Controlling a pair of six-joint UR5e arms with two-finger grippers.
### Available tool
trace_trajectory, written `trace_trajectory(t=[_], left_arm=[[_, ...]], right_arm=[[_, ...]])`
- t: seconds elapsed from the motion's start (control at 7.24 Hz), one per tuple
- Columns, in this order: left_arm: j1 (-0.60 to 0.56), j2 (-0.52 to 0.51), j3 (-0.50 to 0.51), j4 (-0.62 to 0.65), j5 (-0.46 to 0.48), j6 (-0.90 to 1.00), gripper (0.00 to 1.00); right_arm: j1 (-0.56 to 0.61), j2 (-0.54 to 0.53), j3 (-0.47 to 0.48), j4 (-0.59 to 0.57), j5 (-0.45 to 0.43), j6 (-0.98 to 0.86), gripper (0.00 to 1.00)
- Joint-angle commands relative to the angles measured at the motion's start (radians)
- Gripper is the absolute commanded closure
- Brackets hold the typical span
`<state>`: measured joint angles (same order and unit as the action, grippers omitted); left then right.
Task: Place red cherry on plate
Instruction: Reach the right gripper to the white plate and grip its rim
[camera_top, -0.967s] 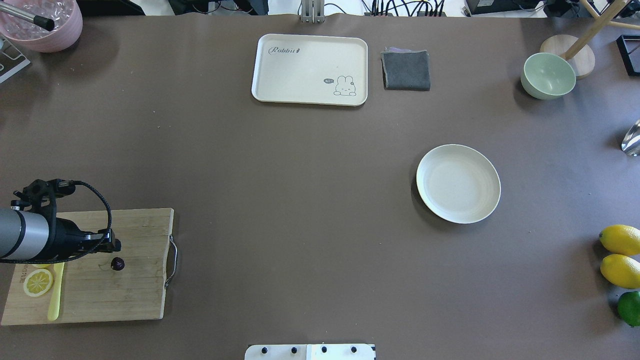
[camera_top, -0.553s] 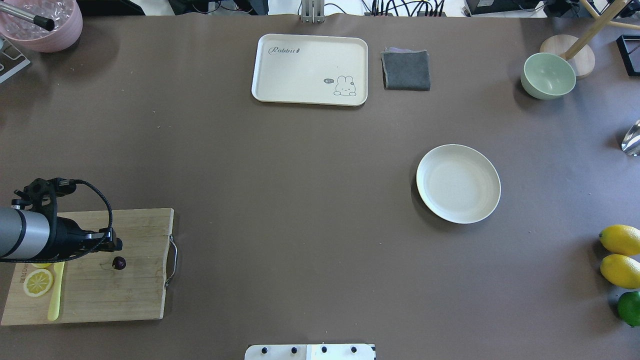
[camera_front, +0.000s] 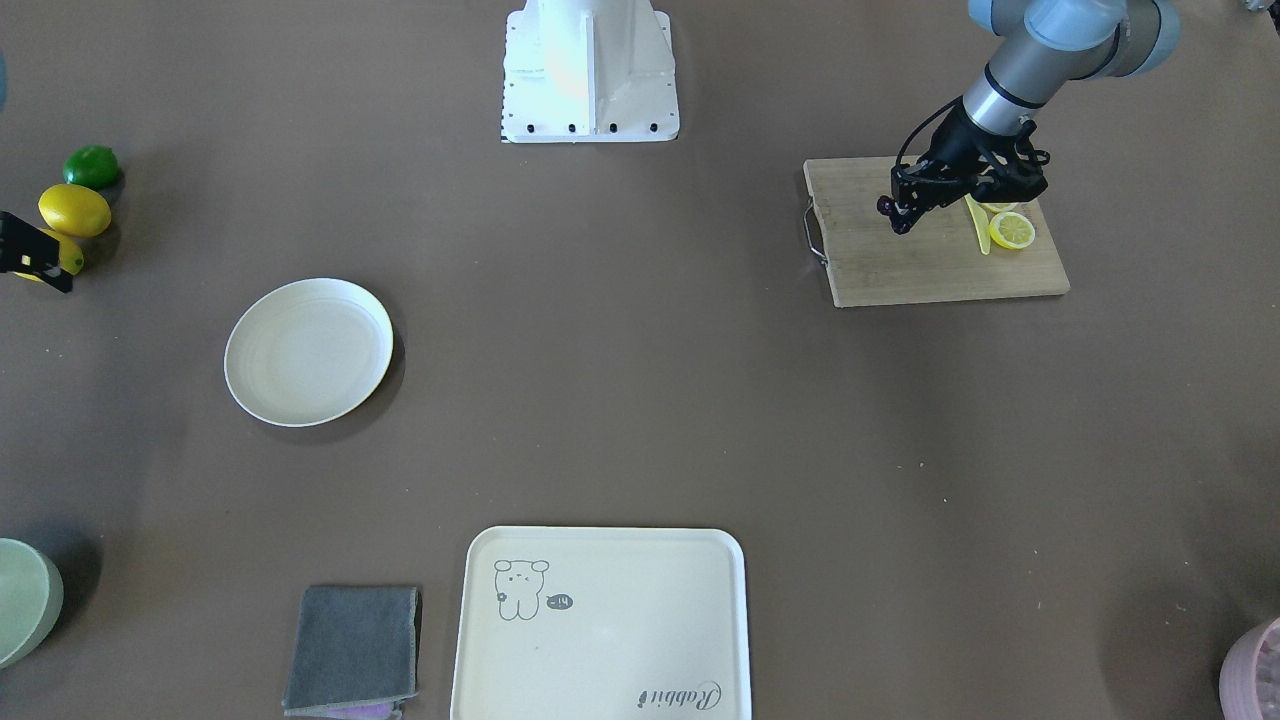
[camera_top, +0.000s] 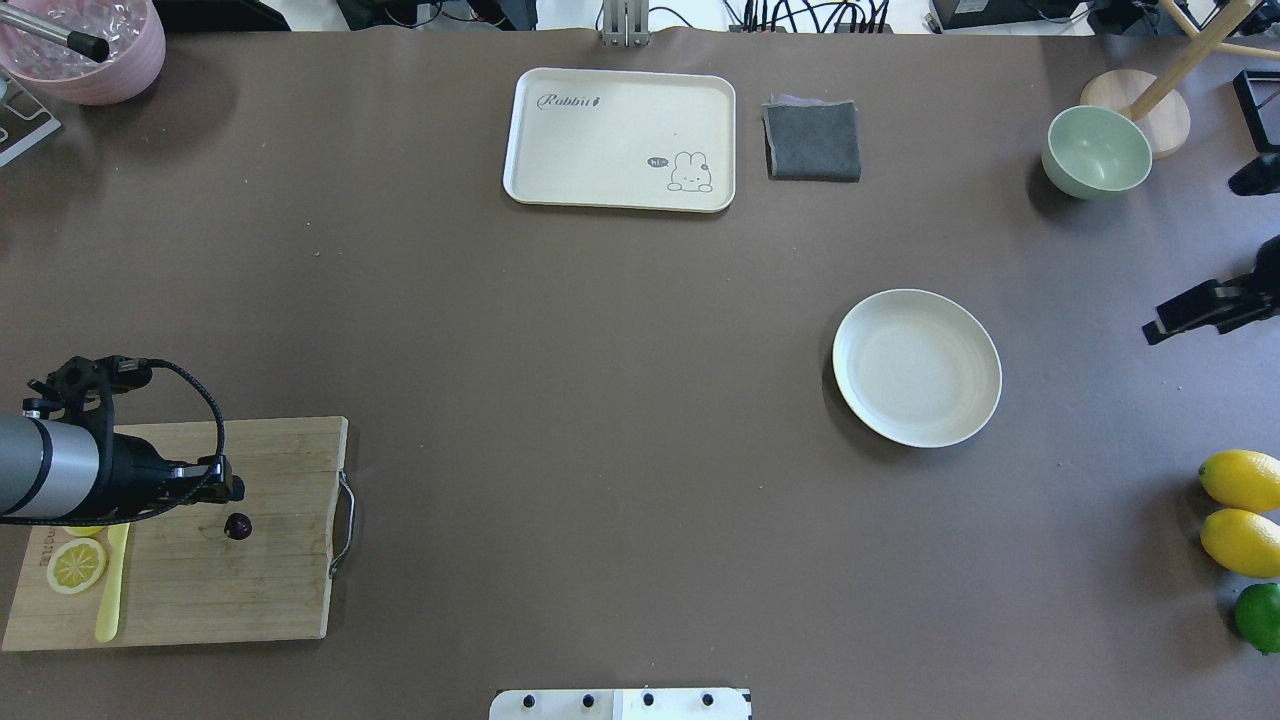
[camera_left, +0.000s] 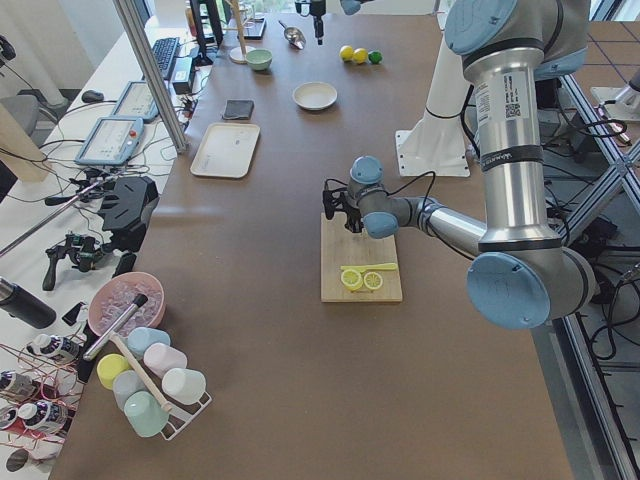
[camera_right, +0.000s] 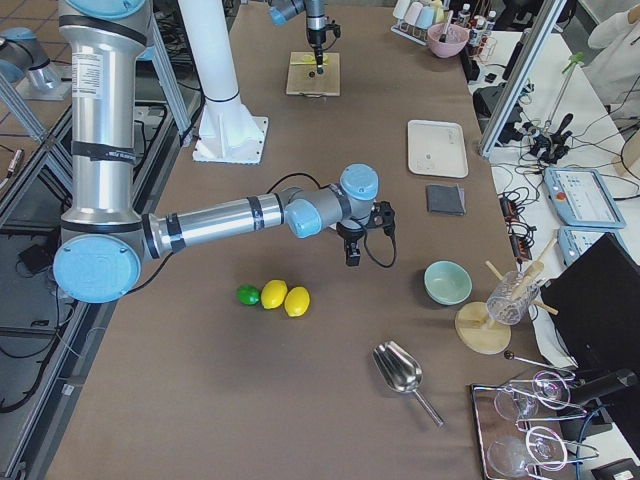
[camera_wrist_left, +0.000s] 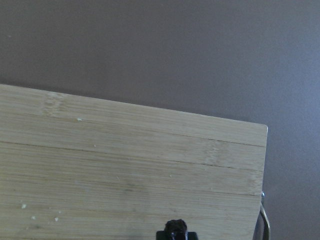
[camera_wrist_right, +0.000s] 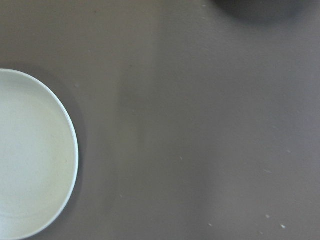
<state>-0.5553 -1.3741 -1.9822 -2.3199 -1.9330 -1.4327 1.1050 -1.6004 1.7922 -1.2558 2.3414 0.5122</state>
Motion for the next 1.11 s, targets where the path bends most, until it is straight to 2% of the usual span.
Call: trace_trajectory(t=[0.0,0.28,0.41,0.55,0.69,0.83,0.97], left_arm=[[-0.002,0.001,0.0,0.0,0.002,0.0,0.93],[-0.002,0.004,0.0,0.0,0.003,0.0,0.93],[0.0,0.006,0.0,0.0,0.003,0.0,0.93],[0.0,0.003,0.002,0.0,0.003,0.0,0.93],[0.0,0.001,0.005,0.0,0.005,0.0,0.93],[0.0,0.001,0.005,0.0,0.005,0.0,0.93],[0.0,0.0,0.006,0.0,0.005,0.0,0.93]], right_arm=[[-0.155,0.08,-0.132,0.202,-0.054,0.233,0.13],[-0.186,0.123,-0.172,0.207,-0.06,0.241,0.22],[-0.191,0.172,-0.225,0.207,-0.06,0.244,0.22],[-0.192,0.174,-0.229,0.207,-0.06,0.244,0.34],[-0.195,0.174,-0.223,0.207,-0.059,0.267,0.69],[-0.211,0.178,-0.22,0.207,-0.059,0.291,0.89],[-0.214,0.181,-0.215,0.208,-0.057,0.292,1.0]])
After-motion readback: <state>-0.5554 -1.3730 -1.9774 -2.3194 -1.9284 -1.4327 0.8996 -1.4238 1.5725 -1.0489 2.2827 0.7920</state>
